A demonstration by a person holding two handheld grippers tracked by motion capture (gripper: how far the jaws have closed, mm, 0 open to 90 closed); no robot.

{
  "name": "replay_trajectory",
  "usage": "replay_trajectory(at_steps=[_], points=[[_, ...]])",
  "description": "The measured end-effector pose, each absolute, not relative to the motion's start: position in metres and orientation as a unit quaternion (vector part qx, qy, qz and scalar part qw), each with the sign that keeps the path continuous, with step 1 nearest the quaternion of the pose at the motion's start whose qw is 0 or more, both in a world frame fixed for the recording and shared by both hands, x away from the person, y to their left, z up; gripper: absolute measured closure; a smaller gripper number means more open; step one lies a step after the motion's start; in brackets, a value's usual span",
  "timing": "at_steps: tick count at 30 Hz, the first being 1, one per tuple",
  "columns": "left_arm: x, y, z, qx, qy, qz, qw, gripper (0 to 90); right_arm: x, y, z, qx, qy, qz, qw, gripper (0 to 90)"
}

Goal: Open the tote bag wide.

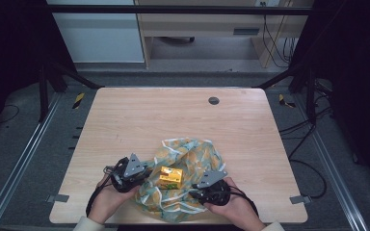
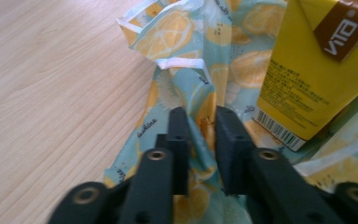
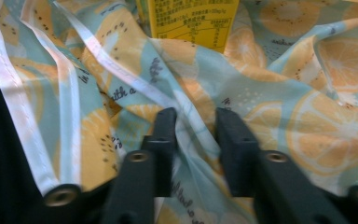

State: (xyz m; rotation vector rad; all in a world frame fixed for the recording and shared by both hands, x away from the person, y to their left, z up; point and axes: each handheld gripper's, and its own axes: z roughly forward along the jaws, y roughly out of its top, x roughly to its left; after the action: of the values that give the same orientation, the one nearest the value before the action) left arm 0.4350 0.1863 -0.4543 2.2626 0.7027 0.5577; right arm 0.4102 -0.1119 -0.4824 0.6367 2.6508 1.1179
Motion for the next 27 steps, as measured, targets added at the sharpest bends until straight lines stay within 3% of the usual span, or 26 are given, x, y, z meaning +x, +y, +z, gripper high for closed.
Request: replay_trajectory(at_steps=[2,5,13,27], points=[[0.435,0.188,-0.453,0.871,0.271,0.221,0.345,83.9,0.411,-0.113,-0.483,0.211,0.895,0.381,0.094,83.9],[0.432,0.193,-0.447,0.861,0.278,0.238,0.353,85.5,0.411,-0.116,-0.481,0.208,0.894,0.386,0.093,87.8],[0.419,0.208,-0.441,0.851,0.284,0.253,0.361,86.1,0.4,-0.136,-0.465,0.203,0.884,0.41,0.096,89.3],[0.419,0.213,-0.464,0.893,0.269,0.221,0.286,87.2,0.389,-0.15,-0.479,0.186,0.907,0.371,0.071,90.0]])
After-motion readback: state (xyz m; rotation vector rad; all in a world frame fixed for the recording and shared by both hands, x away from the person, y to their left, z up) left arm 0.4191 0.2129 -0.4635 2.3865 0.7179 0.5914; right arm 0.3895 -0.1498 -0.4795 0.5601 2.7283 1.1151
